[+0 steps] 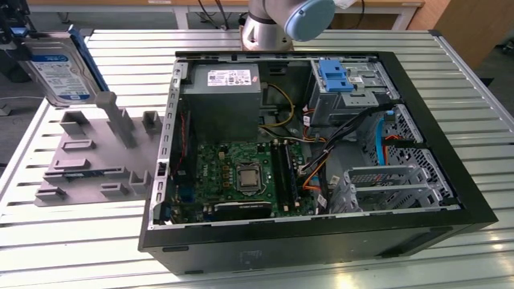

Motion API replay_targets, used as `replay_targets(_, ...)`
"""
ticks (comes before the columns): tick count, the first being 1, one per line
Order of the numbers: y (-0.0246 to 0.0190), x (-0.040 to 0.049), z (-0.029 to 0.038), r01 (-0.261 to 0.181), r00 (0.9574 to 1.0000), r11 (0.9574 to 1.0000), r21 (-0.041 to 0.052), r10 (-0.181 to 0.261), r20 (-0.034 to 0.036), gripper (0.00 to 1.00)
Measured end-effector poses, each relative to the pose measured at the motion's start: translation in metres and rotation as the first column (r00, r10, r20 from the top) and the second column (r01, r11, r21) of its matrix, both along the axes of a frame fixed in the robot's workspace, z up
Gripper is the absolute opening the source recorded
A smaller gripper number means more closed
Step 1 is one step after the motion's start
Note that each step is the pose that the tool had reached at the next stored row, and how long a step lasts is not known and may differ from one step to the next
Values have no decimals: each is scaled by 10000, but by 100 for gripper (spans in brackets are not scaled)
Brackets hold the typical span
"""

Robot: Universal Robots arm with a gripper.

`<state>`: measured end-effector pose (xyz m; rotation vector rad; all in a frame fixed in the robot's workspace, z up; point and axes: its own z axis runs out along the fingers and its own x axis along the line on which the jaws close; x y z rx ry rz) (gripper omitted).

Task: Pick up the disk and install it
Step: 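Pick up the disk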

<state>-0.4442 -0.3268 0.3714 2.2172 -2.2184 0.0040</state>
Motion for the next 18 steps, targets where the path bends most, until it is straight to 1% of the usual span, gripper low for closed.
replay_targets(10,0,0,130,11,10000,10000,1,-11,0,36)
replay_targets(18,0,0,265,21,10000,10000,1,-21,1,36)
